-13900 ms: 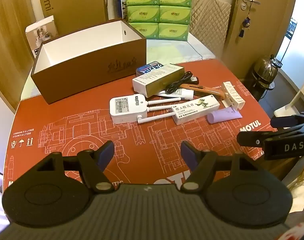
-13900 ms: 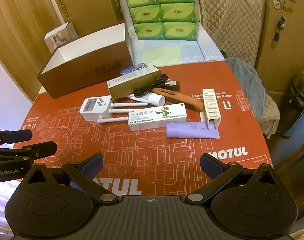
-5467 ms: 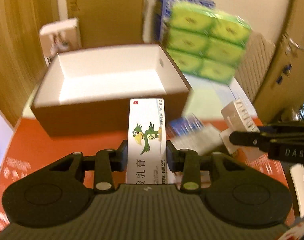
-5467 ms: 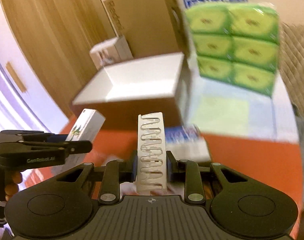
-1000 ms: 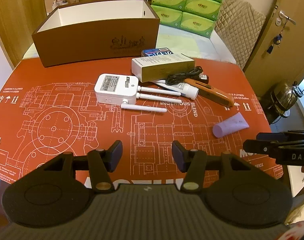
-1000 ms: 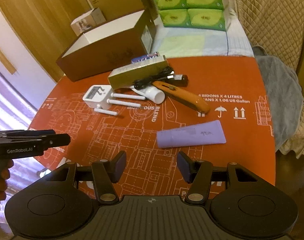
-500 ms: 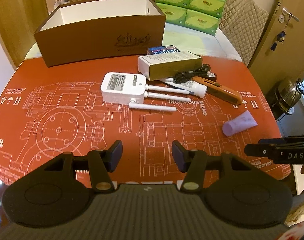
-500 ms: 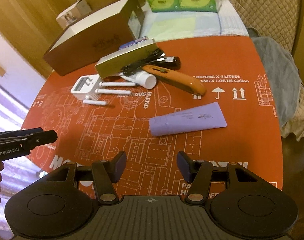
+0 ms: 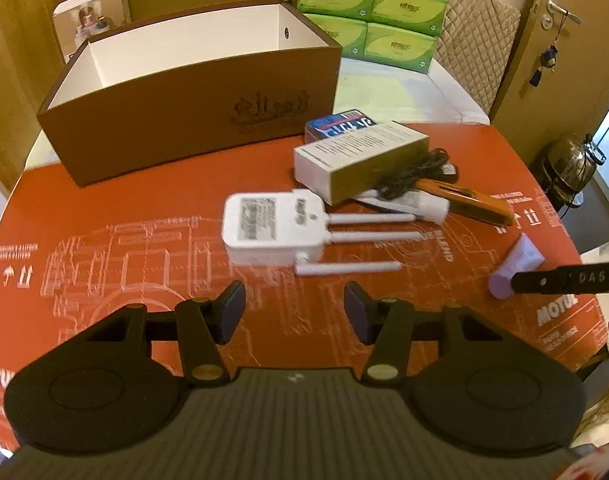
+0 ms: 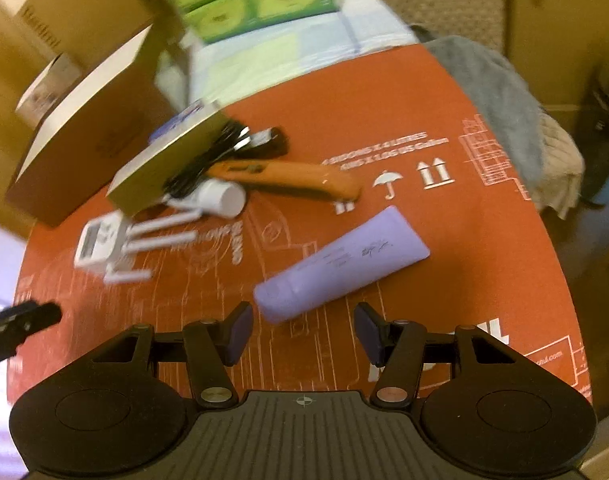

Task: Organize rigid objects
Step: 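Grasp the lavender tube with the right tool while the left tool approaches the white repeater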

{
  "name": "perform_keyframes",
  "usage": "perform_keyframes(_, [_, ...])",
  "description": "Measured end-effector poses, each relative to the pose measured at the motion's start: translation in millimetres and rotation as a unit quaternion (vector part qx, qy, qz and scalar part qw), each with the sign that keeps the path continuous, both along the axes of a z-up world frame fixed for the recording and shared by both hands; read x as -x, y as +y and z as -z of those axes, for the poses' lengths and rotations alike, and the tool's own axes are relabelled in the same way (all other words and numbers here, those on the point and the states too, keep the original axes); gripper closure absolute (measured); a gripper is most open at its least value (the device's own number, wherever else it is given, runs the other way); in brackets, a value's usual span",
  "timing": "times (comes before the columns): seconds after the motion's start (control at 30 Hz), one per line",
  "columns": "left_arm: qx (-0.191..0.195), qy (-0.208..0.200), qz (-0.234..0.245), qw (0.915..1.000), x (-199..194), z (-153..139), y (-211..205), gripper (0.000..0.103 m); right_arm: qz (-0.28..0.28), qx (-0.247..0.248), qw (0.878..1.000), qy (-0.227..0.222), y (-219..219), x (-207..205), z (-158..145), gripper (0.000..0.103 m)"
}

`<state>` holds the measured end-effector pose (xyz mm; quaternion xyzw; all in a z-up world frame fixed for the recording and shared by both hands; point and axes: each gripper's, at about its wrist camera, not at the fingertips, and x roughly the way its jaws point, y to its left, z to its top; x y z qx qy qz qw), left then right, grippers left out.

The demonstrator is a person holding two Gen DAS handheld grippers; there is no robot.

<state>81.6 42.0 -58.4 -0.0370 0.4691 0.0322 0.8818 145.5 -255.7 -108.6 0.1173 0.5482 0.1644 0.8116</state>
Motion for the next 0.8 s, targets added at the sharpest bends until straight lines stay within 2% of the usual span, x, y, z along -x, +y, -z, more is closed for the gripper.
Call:
perform_keyframes(0.27, [-0.002,-0.012,0.05,0.9987,-28.6,9.1,29.7,0.053,0.099,0.025,0.995,0.012,10.7,-16.1,9.3,0.05])
perform_keyframes(0.43, [-0.011,-0.012,0.109,0.9939,-46.6,16.1,36.6,0.053,0.118,0.051,0.992,0.0,17.9,-20.1,12.6,0.05])
perform_keyframes(0.5, [-0.017,-0.011,0.134,0.9908,-53.0,19.5,38.7,0.053,0.108,0.07,0.992,-0.007,22.2,-20.6,12.6,0.057])
perform_keyframes(0.53, [-0.018,-0.009,0.148,0.9887,-56.2,21.5,39.9,0.053,0.101,0.085,0.991,-0.012,24.5,-20.2,12.1,0.071])
perform_keyframes(0.63, [-0.021,-0.005,0.19,0.9815,-64.4,26.7,43.3,0.052,0.085,0.094,0.992,-0.018,26.2,-14.4,13.9,0.073])
perform_keyframes(0.8, [-0.03,0.002,0.262,0.9646,-79.8,34.2,45.9,0.051,0.101,0.088,0.991,-0.019,20.3,-0.4,14.5,0.073])
